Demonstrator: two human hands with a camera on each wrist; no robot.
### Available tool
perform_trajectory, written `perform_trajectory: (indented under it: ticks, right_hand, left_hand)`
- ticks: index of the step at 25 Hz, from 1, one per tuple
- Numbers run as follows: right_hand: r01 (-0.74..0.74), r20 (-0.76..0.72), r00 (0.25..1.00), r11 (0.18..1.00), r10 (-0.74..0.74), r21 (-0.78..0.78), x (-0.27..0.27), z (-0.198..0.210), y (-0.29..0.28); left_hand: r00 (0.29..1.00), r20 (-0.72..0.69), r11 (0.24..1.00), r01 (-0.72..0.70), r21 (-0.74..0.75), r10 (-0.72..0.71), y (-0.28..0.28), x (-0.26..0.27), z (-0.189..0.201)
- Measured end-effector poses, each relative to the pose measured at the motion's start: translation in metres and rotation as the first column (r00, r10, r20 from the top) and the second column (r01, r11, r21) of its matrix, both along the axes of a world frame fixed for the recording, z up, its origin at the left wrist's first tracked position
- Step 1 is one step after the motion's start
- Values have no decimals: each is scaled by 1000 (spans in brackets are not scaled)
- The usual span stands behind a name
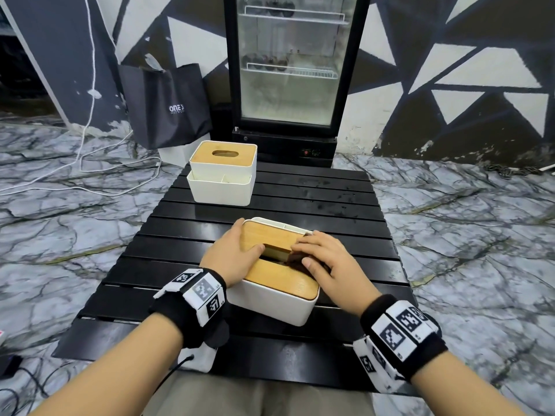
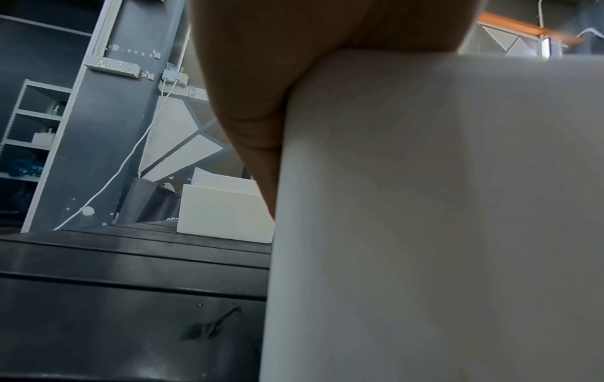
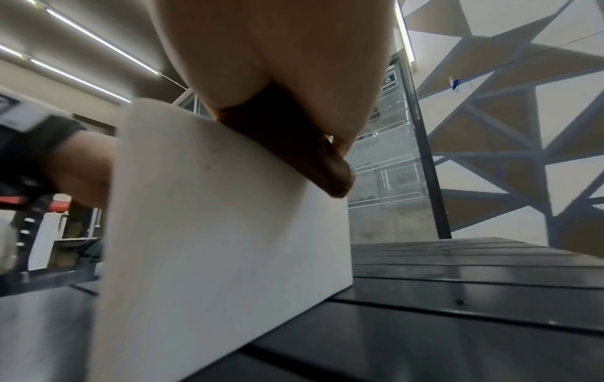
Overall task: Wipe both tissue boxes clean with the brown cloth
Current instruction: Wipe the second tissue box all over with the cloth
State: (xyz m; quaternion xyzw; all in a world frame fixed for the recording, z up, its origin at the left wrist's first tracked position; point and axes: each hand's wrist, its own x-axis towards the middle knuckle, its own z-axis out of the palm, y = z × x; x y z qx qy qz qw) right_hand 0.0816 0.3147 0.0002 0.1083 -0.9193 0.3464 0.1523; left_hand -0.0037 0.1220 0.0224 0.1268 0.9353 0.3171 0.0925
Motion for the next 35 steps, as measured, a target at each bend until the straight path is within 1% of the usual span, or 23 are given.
perform_trajectory:
  ticks: [2,5,7,8,9,11,12,13,15,17,19,20,23,25,26,29,31,33,35]
  right_hand:
    - [44,35,998,999,-44,-7,-8,3,3]
    - [75,71,995,997,-73,-34,-9,8,1]
    - [101,79,992,994,-97,-47,-7,11,-2]
    - [112,87,990,992,-108,-53,-6,11,-4]
    - [127,88,989,990,-122,-59,-5,13,-7]
    - [185,83,980,981,-180,-58,-3,13,-13]
    - [238,77,969,970,-234,-52,-2,12,-18]
    - [301,69,952,953,-298,-44,0,10,-24]
    - [423,61,905,906,-422,-15,4,8,-36]
    - [472,62,880,881,-470,-16,8,8,-42]
    - [425,73,904,904,-421,-46,16,11,-42]
    - [374,81,926,926,-369,-50,22,12,-43]
    - [170,116,978,985,-171,18,41,20,-49]
    - [43,138,989,998,-50,56,47,28,-53]
    - [8,136,991,999,-15,53,46,33,-54]
    - [29,95,995,1000,-29,6,34,48,-52]
    - [27,83,996,1000,-27,-5,24,50,-55]
    - [-32,106,994,998,27,49,19,44,-62]
    - [-130,137,985,978,109,162,19,33,-69]
  left_hand:
    - [1000,-3,1000,5,-7,-5,0,-1,-1]
    - [1000,-10,1000,20,-22,-20,-1,-2,-3]
    - [999,-22,997,40,-60,-42,0,-2,-2]
    - [997,-61,993,45,-107,-52,-1,0,-3]
    - [987,-144,984,44,-173,-69,-1,2,0]
    - [935,-326,959,47,-278,-141,-1,12,4]
    - [915,-361,951,69,-302,-181,1,20,5]
    - [911,-352,944,102,-313,-215,2,28,6]
    - [932,-267,942,165,-292,-246,4,41,3]
    - [956,-178,956,191,-222,-232,0,41,-1]
    - [974,-117,972,173,-157,-192,-10,33,0]
    - [980,-98,975,154,-159,-171,-17,27,1]
    - [993,-80,982,71,-172,-86,-38,6,7]
    - [998,-52,990,23,-136,-31,-48,-5,9]
    - [999,-40,994,12,-108,-16,-50,-8,10]
    - [1000,-9,999,14,-35,-14,-40,-4,9]
    - [1000,6,1000,15,-13,-15,-27,1,6]
    - [1000,1,1000,3,-2,-3,-17,2,5]
    - [1000,-15,1000,-4,-7,3,-14,0,4]
